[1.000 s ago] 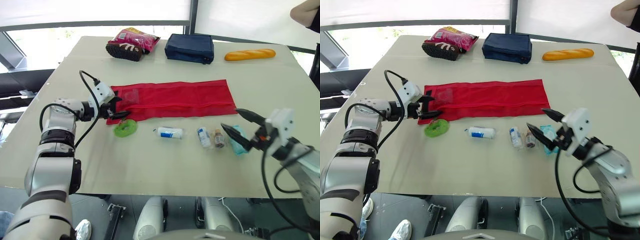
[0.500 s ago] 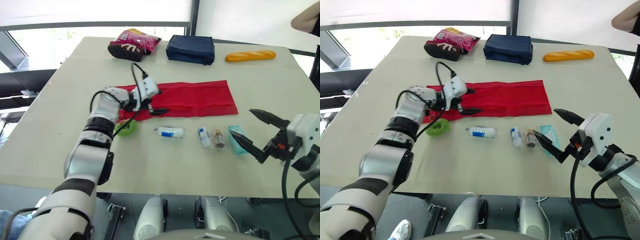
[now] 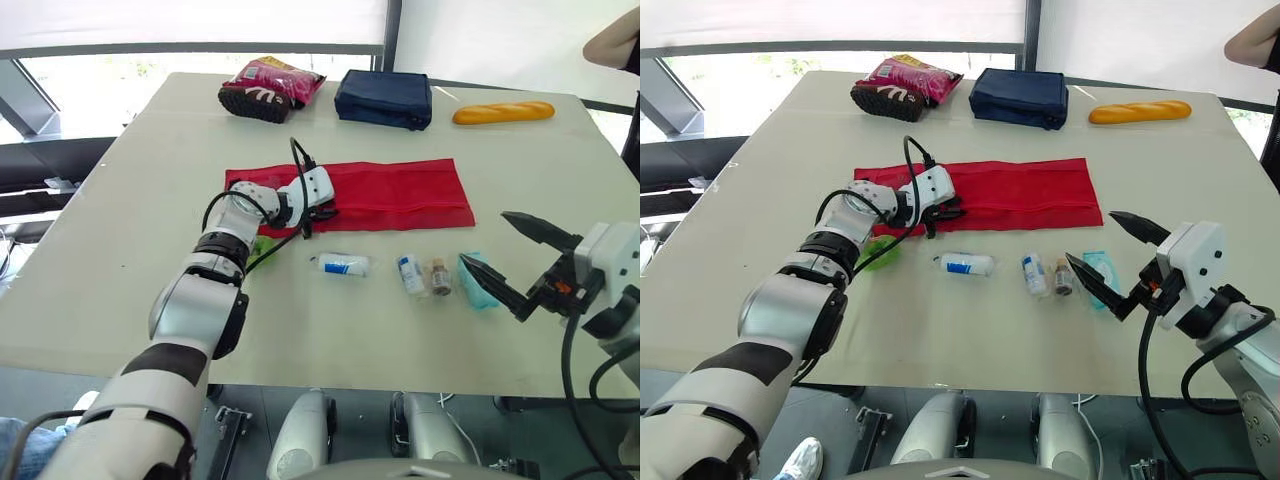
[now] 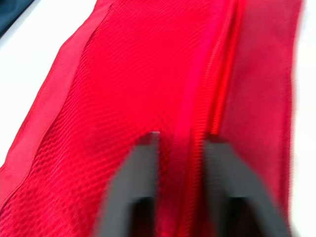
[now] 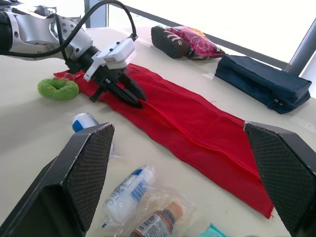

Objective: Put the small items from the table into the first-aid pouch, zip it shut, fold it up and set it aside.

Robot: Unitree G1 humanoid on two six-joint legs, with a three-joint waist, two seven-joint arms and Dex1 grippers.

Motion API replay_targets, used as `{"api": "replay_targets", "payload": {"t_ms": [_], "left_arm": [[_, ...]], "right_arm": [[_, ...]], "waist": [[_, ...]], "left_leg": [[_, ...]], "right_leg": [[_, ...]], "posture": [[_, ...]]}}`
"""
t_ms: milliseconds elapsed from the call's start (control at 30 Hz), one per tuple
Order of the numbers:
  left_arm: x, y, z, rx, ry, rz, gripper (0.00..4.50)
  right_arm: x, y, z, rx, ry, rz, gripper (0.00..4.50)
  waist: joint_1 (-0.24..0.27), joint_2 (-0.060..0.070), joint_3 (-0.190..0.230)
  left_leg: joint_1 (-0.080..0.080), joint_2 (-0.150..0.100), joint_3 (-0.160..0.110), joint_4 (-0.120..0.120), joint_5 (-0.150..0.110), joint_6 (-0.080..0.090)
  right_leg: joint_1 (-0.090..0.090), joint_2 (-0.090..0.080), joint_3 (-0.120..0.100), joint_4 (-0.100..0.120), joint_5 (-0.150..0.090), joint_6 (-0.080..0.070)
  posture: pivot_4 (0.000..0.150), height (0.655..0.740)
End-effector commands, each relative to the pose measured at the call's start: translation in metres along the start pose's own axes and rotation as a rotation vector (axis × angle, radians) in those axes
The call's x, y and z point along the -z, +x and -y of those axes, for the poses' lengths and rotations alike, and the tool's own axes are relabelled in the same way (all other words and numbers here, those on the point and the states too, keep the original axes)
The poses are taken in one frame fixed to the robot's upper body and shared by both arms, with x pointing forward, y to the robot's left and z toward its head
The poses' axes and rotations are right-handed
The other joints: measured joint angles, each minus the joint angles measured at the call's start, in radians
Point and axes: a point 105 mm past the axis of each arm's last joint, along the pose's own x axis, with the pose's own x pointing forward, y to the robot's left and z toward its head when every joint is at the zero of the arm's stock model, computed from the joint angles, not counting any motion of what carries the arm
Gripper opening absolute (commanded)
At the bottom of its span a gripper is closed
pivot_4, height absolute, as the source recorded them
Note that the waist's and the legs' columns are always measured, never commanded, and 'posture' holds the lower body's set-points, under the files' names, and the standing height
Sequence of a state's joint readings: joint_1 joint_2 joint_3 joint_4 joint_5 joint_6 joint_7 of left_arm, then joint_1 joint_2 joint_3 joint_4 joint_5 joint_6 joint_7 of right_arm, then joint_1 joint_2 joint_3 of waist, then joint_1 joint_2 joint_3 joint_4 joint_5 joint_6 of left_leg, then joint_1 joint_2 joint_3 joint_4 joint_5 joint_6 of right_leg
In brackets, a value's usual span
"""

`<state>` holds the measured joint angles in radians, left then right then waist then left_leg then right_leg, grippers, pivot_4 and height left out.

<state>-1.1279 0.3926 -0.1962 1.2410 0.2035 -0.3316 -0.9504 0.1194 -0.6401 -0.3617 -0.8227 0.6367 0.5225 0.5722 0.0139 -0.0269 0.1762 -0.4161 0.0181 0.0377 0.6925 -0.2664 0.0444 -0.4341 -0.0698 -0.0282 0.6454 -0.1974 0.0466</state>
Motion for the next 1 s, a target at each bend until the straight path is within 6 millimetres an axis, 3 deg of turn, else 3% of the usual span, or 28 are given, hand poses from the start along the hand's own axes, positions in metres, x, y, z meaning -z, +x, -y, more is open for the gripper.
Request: {"api": "replay_targets", "payload": {"t_ms": [33, 500, 1000], "left_arm": [[-0.017, -0.004, -0.008, -0.005, 0.055, 0.047, 0.05], [-0.024, -0.019, 0.008, 0.146, 0.137, 0.172, 0.05], [-0.018, -0.024, 0.010, 0.159, 0.121, 0.176, 0.05]], "right_arm": [[-0.010, 0.000, -0.004, -0.009, -0.040, 0.032, 4.50], [-0.007, -0.003, -0.008, -0.032, -0.036, 0.016, 4.50], [-0.004, -0.007, -0.017, -0.141, -0.030, -0.051, 4.50]], "waist": [[0.000, 0.000, 0.000], [0.000, 0.000, 0.000], [0.000, 0.000, 0.000]], "left_leg": [[0.000, 0.000, 0.000, 0.000, 0.000, 0.000], [0.000, 0.000, 0.000, 0.000, 0.000, 0.000], [0.000, 0.000, -0.001, 0.002, 0.000, 0.000]], "right_leg": [[0.000, 0.000, 0.000, 0.000, 0.000, 0.000], [0.000, 0.000, 0.000, 0.000, 0.000, 0.000], [0.000, 0.000, 0.000, 0.001, 0.000, 0.000]], "posture": [[0.150, 0.7164], [0.150, 0.7164], [0.150, 0.7164]]}}
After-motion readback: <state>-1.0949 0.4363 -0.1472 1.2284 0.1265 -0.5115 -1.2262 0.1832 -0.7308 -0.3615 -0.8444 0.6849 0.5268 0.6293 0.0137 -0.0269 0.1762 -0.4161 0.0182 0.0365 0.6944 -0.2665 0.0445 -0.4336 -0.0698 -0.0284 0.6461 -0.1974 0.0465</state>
